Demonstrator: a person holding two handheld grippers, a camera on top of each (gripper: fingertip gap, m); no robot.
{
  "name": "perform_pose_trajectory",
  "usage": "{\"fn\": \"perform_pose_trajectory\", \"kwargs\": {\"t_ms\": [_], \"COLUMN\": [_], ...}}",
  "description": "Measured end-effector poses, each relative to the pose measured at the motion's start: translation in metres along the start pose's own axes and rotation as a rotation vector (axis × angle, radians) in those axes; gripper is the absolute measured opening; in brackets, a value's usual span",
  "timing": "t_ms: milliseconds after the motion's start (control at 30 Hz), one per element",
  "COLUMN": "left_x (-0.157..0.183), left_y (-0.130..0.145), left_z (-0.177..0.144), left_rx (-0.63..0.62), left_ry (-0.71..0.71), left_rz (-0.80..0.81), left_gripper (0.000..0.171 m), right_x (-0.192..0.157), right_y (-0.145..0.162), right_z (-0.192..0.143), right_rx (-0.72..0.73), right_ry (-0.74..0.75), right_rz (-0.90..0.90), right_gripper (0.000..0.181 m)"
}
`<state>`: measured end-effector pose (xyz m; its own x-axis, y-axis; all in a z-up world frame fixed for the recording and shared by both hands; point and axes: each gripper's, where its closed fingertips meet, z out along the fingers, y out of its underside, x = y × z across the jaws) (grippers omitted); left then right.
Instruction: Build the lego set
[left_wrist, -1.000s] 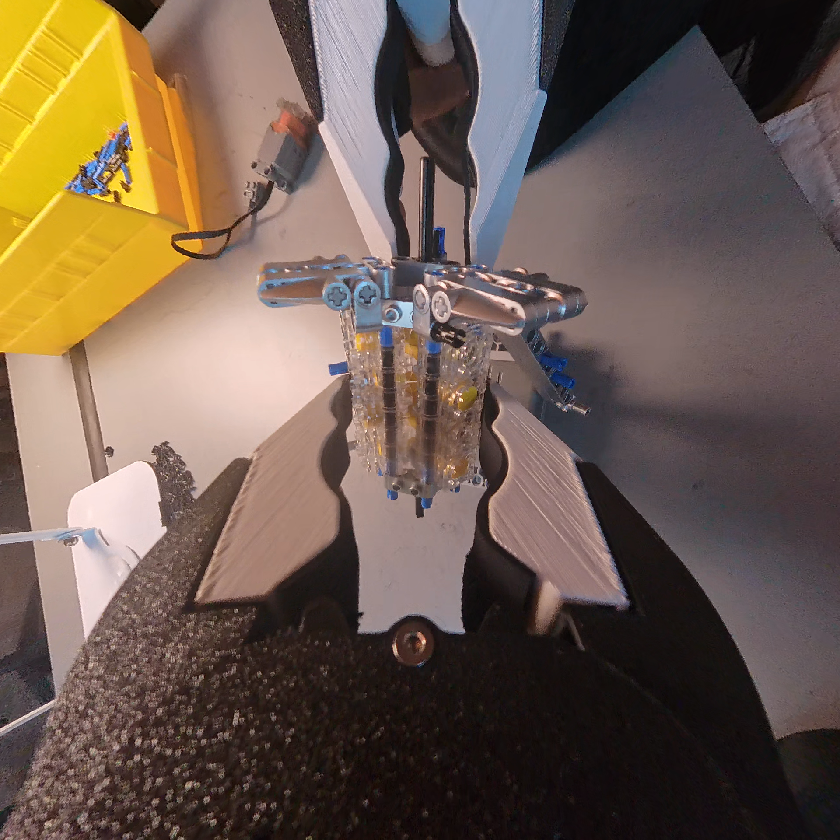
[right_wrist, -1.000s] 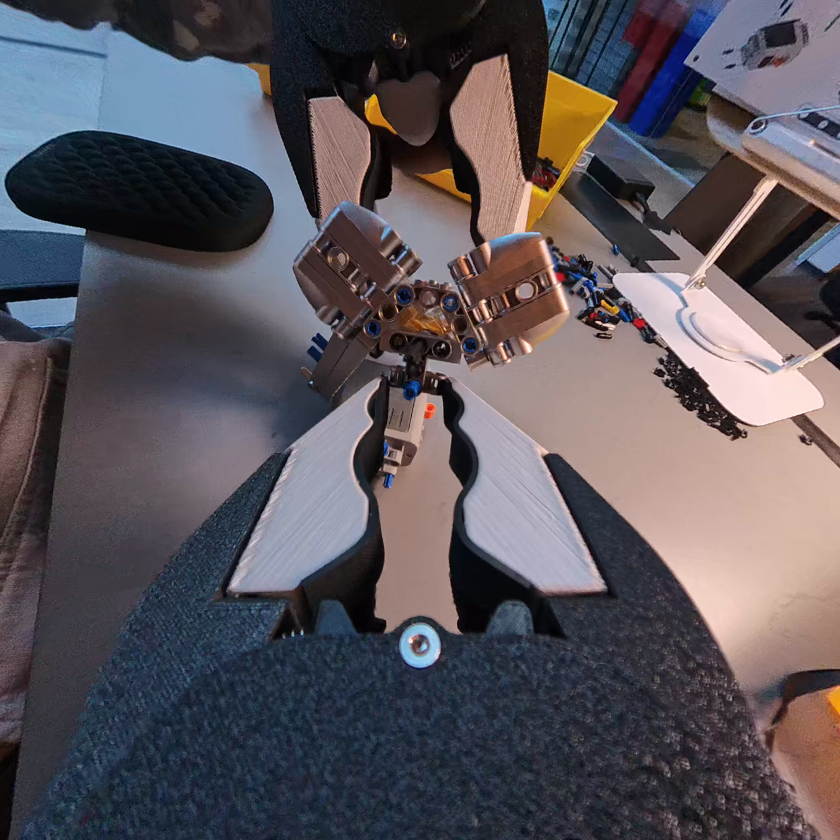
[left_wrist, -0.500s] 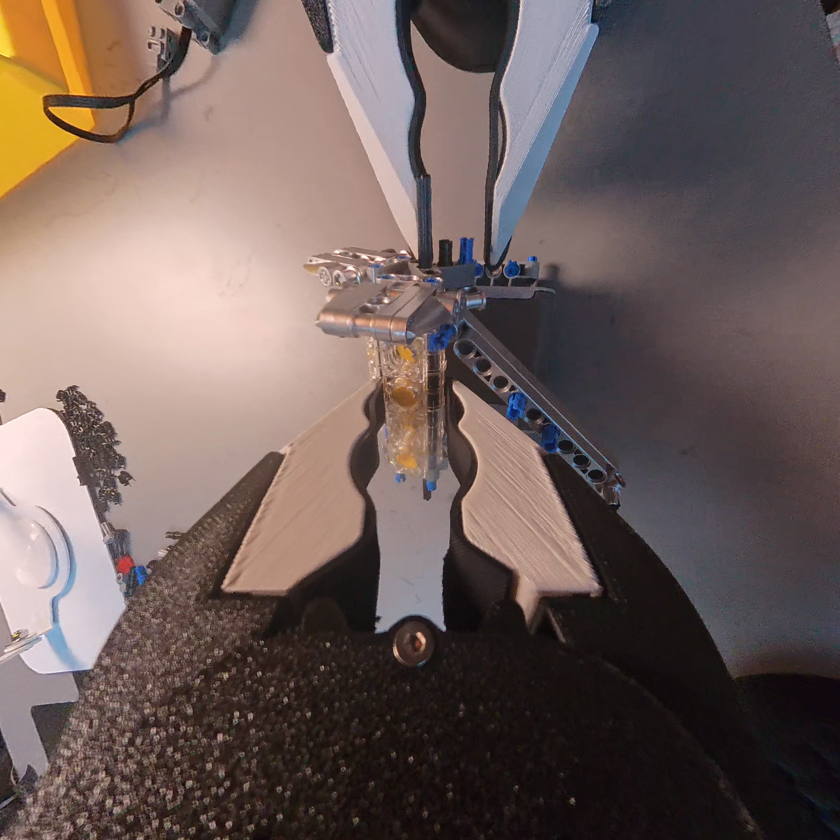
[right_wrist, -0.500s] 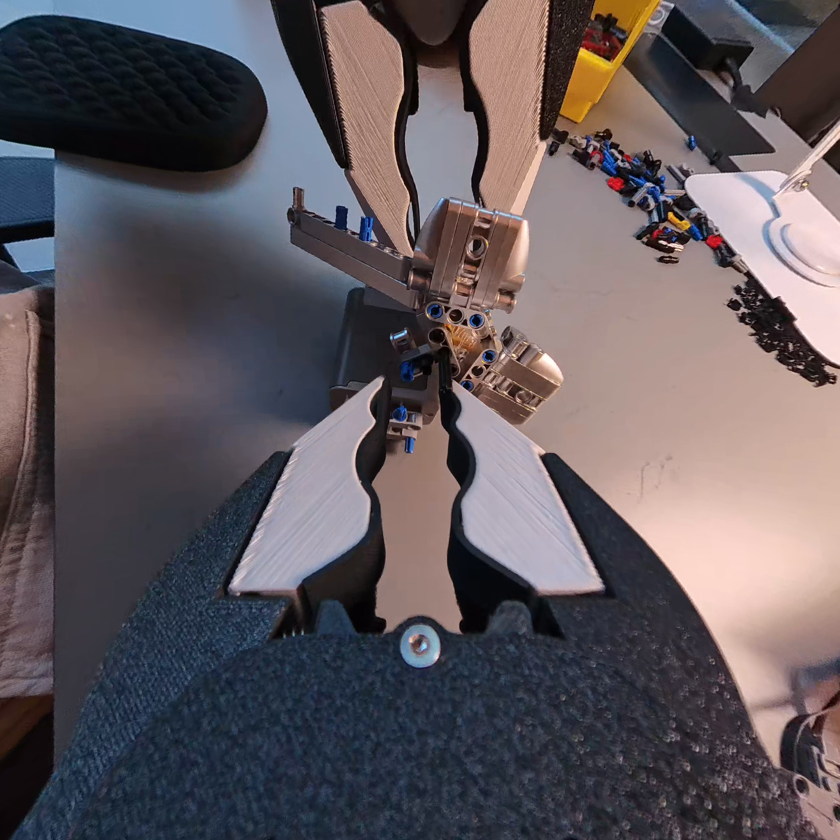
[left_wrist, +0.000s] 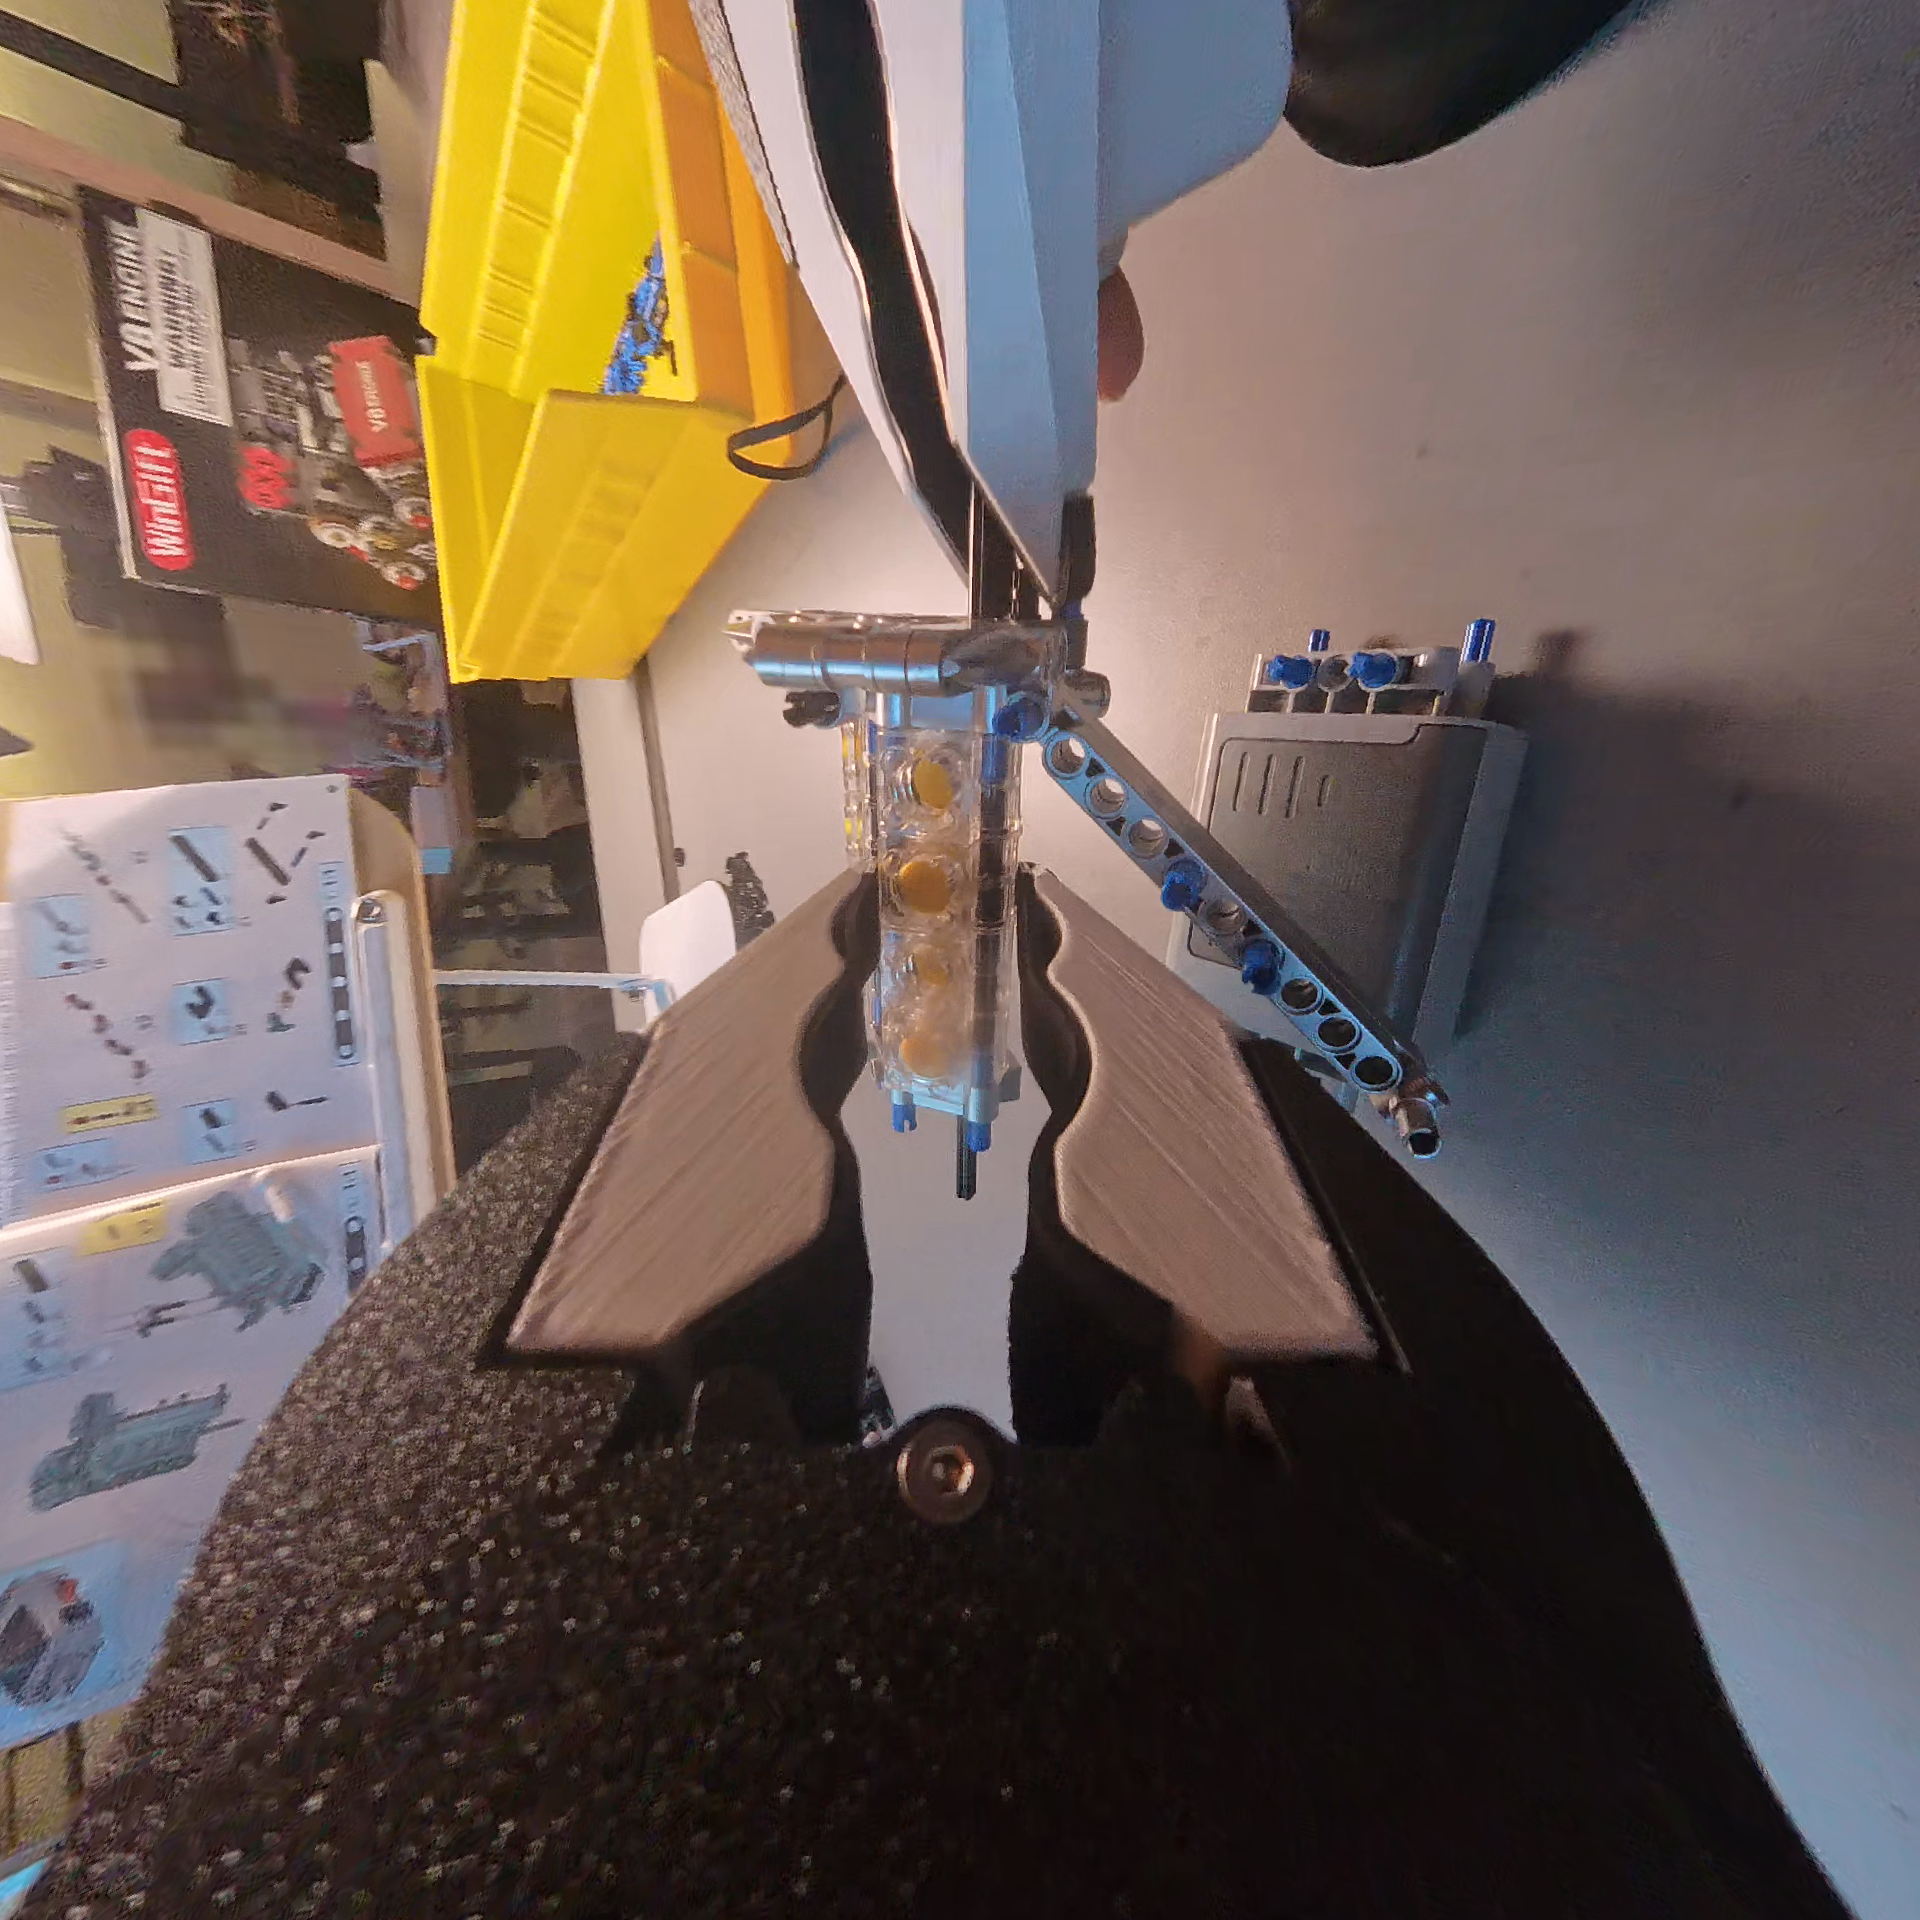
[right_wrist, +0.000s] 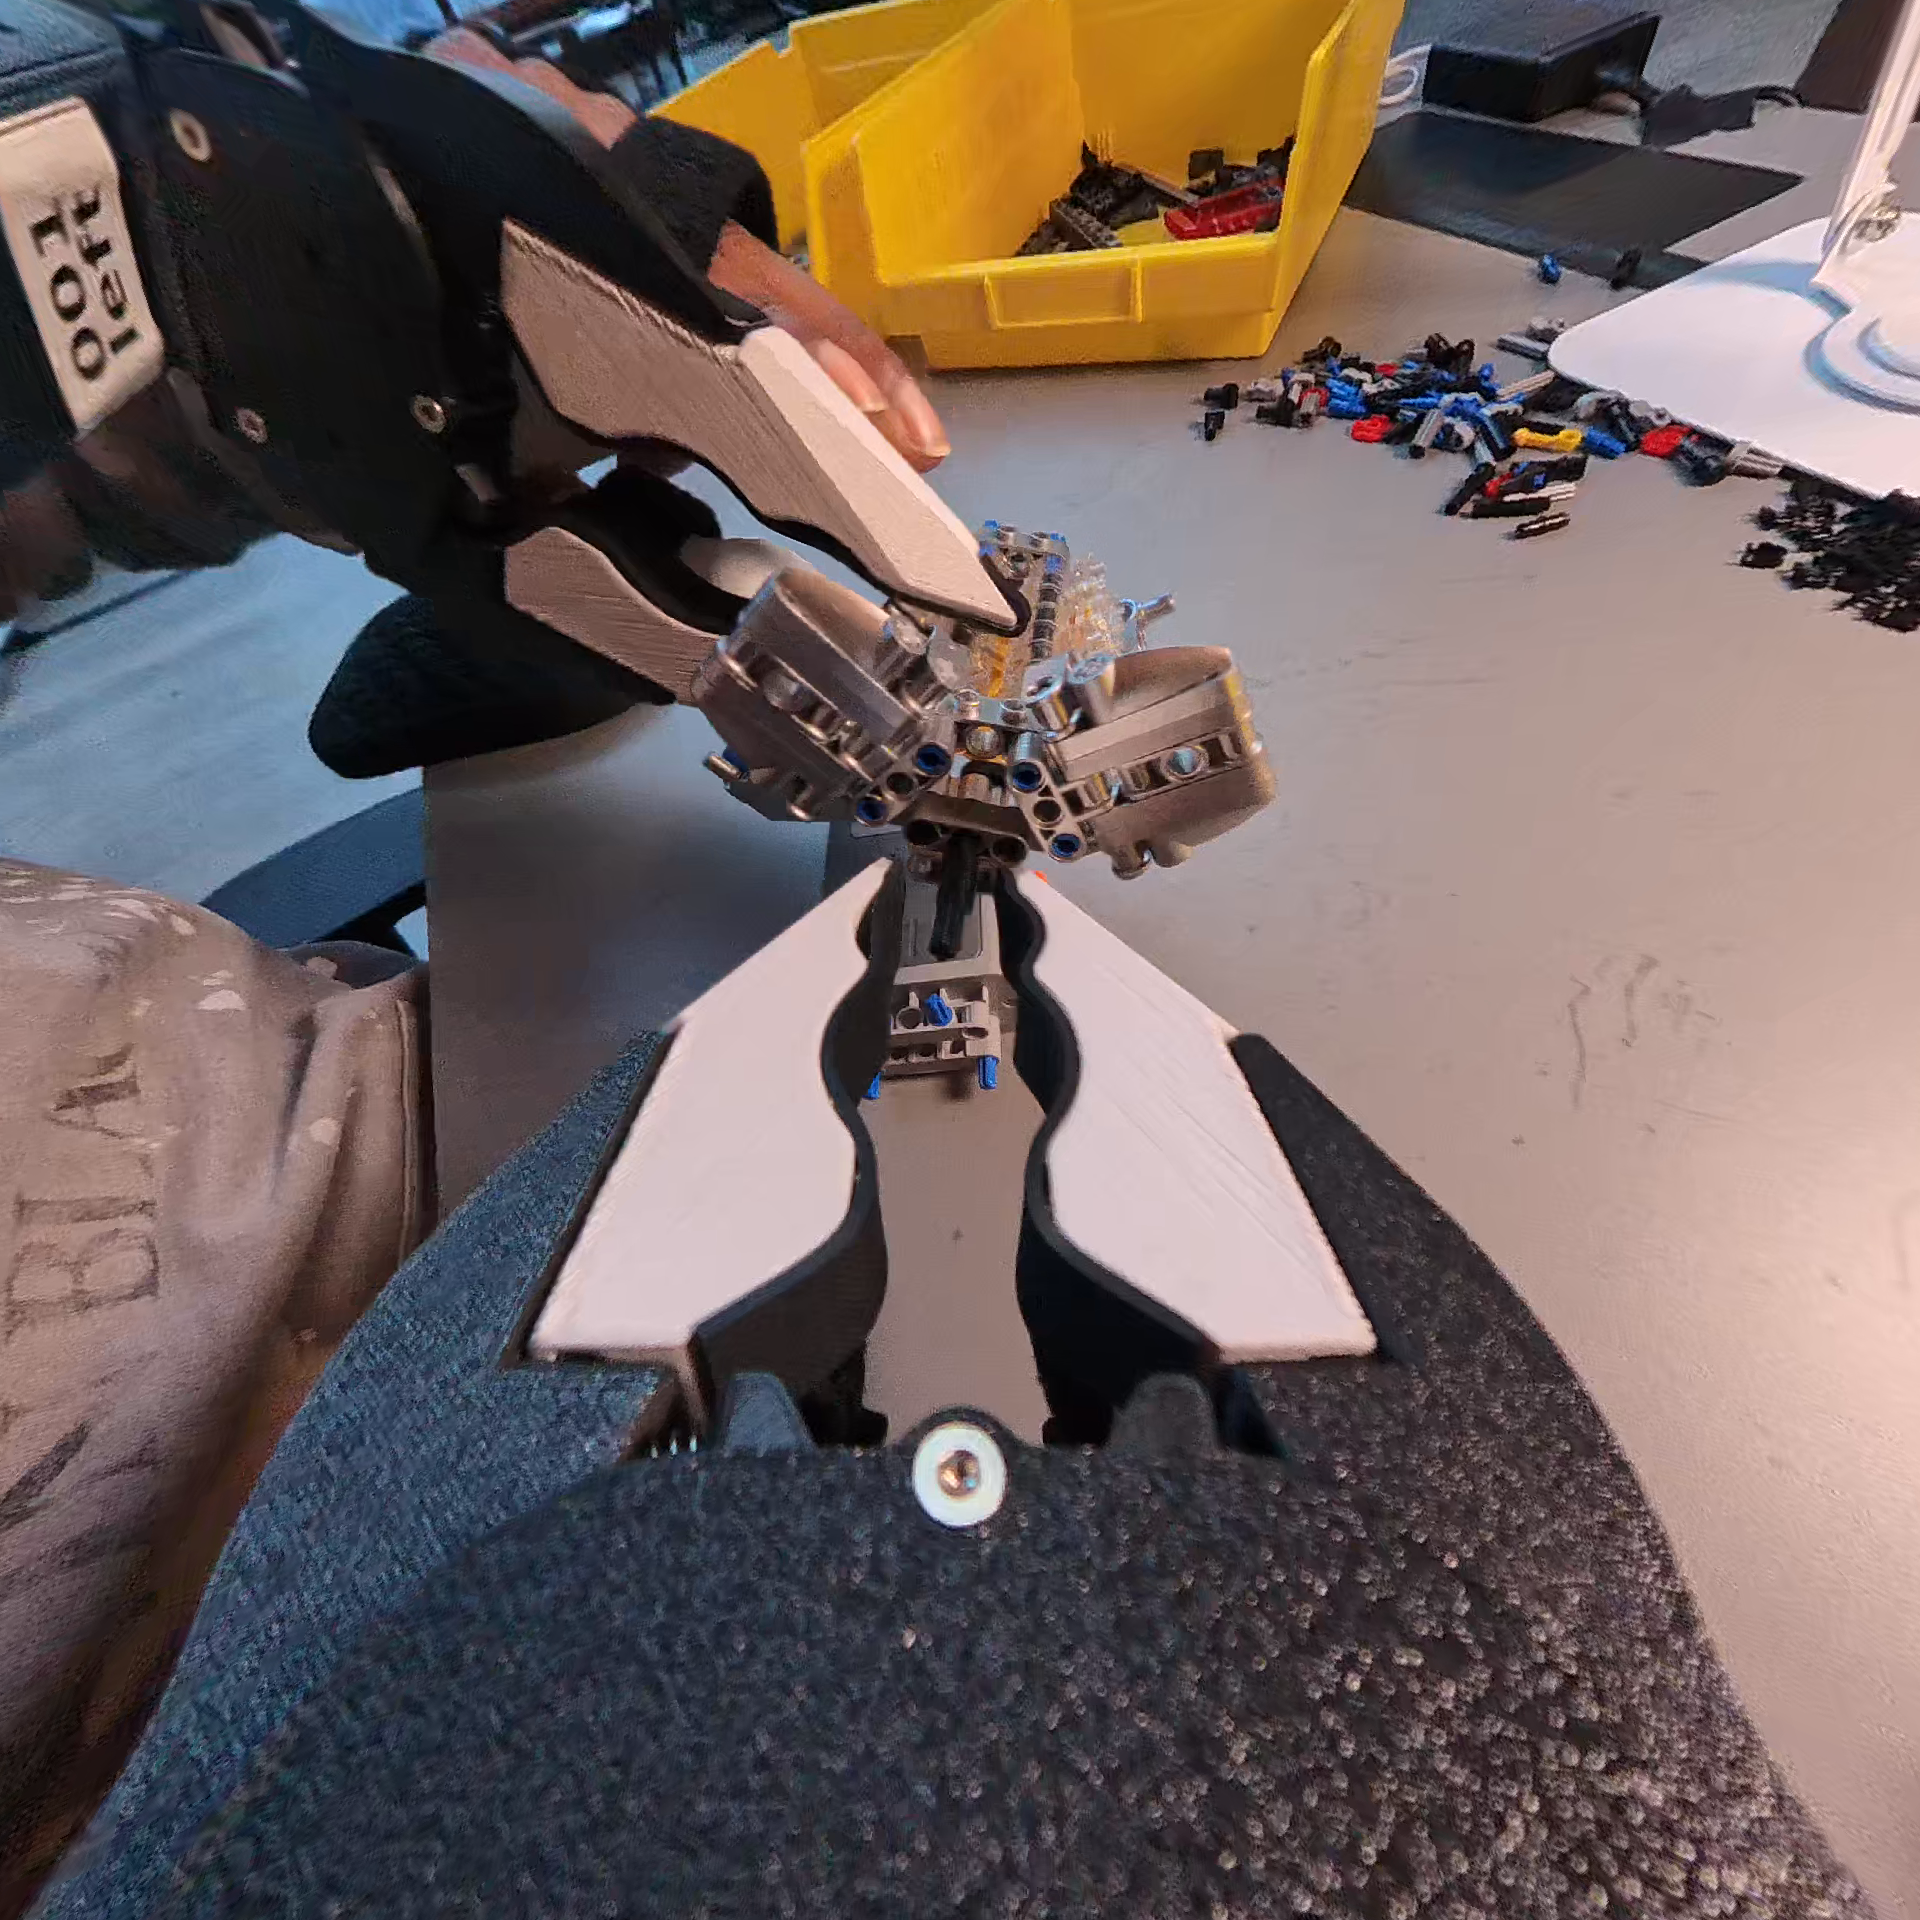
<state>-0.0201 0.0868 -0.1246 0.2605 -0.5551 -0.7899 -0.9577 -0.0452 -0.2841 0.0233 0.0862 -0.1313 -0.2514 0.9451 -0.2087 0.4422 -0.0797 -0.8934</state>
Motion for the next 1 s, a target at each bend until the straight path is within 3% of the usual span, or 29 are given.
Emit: {"fn": "perform_pose_trajectory", "kwargs": {"t_ms": [133,367,600,1000], "left_x": [0.006,0.019,0.044,0.055], "left_y": [-0.003,-0.01,-0.005,-0.011], "left_z": [-0.005,-0.014,-0.009,-0.01], "left_rx": [-0.031,-0.039,-0.083,-0.1], "left_ry": [-0.097,-0.13,-0.058,-0.026], "left_rz": [0.036,0.04,0.081,0.157], "left_gripper": [0.023,0.023,0.024,0.025], "right_x": [-0.004,-0.012,-0.011,-0.015], "right_y": [0.006,0.014,0.032,0.042], "right_z": [0.006,0.007,0.014,0.013], "right_rx": [-0.036,-0.096,-0.193,-0.251], "right_ry": [0.006,0.001,0.018,0.015], "right_rz": [-0.046,-0.157,-0.247,-0.29], "right_gripper": [0.011,0.007,0.006,0.007]}}
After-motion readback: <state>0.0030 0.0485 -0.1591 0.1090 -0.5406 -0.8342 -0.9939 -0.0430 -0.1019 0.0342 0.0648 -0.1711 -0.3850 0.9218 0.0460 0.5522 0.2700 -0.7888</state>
